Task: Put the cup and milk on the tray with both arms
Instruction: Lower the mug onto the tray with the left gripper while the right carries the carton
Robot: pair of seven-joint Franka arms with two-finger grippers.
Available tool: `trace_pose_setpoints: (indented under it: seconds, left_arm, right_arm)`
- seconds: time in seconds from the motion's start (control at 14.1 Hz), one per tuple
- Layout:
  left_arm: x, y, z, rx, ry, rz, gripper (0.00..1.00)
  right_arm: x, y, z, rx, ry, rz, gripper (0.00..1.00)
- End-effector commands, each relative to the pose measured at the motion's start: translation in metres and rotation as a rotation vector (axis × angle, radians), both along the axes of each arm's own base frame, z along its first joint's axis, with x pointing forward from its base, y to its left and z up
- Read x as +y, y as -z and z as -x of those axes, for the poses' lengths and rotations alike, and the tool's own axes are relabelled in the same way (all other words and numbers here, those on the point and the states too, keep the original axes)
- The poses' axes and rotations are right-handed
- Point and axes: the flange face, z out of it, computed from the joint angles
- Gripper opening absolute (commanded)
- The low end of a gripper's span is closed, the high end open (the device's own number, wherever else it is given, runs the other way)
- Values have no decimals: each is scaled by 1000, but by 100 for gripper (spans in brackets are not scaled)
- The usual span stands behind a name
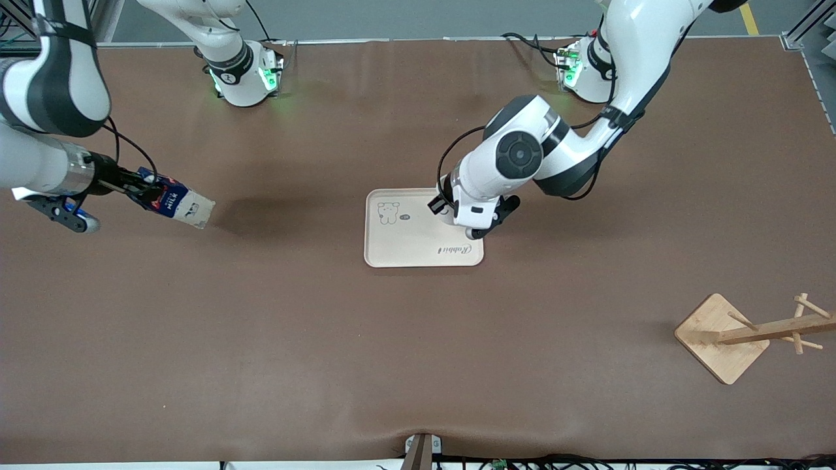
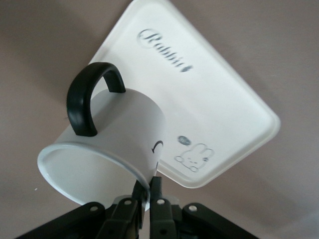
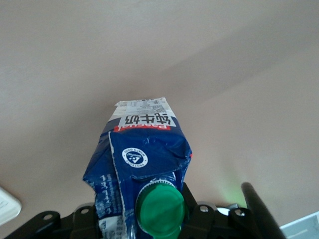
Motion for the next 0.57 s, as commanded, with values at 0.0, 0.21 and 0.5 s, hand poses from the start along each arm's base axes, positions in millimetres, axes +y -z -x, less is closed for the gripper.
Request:
trace_pose_setpoints:
  seconds: [0.0,0.21,0.5]
  left_arm:
    - [-6,38,6,61,14,-71,0]
    - [-1,67,8,109,46,-84,0]
    - [-9,82,10,123,51,-77,0]
  right_arm:
    - [2,-28,-28,7,-19,-56,0]
    - [4,-51,-54,-30,-14,-98,0]
    - [29,-83,-73,-97,-59,-93,0]
